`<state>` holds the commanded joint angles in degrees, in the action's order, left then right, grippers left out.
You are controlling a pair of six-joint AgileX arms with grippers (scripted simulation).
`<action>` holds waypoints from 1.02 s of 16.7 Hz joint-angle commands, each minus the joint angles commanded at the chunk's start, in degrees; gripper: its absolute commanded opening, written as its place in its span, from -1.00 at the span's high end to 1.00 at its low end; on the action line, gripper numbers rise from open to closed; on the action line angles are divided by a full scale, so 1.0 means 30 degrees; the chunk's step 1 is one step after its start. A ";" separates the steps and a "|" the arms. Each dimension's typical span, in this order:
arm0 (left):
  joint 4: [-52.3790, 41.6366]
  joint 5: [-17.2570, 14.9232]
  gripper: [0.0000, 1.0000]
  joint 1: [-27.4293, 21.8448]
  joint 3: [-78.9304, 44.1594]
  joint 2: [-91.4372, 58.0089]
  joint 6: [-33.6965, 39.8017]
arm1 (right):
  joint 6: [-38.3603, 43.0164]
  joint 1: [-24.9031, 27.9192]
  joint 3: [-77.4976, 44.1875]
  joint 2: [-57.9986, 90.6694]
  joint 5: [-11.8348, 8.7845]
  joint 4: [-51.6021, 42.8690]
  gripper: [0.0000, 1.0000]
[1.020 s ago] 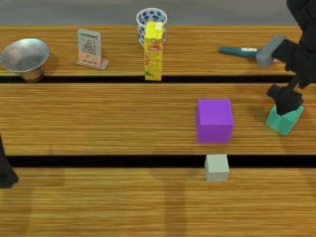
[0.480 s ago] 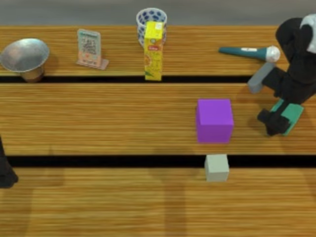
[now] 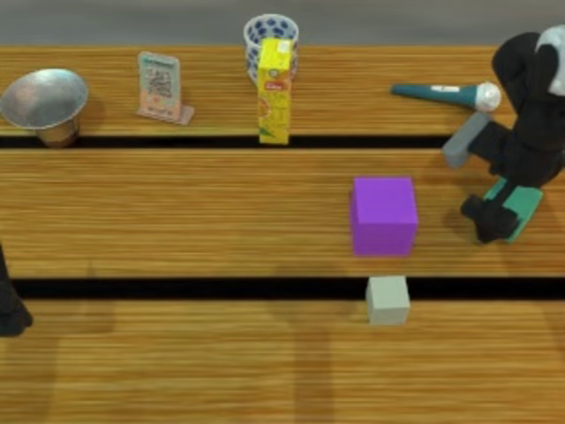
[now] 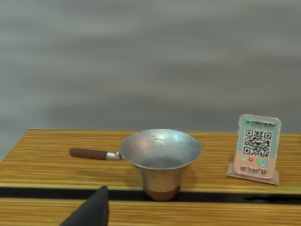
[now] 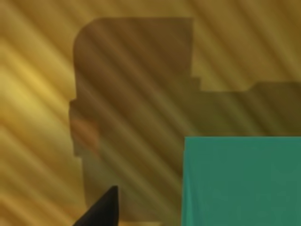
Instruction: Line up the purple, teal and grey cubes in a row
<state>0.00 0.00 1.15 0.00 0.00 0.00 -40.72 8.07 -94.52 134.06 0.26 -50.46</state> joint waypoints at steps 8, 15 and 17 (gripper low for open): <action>0.0000 0.0000 -1.00 0.0000 0.0000 0.0000 0.0000 | 0.0000 0.0000 0.0000 0.0000 0.0000 0.0000 0.96; 0.0000 0.0000 -1.00 0.0000 0.0000 0.0000 0.0000 | 0.0000 0.0000 0.0000 0.0000 0.0000 0.0000 1.00; 0.0000 0.0000 -1.00 0.0000 0.0000 0.0000 0.0000 | 0.0171 -0.0018 -0.0021 -0.0479 -0.0164 -0.0311 1.00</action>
<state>0.00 0.00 1.15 0.00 0.00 0.00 -40.21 8.02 -94.58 132.62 -0.23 -51.39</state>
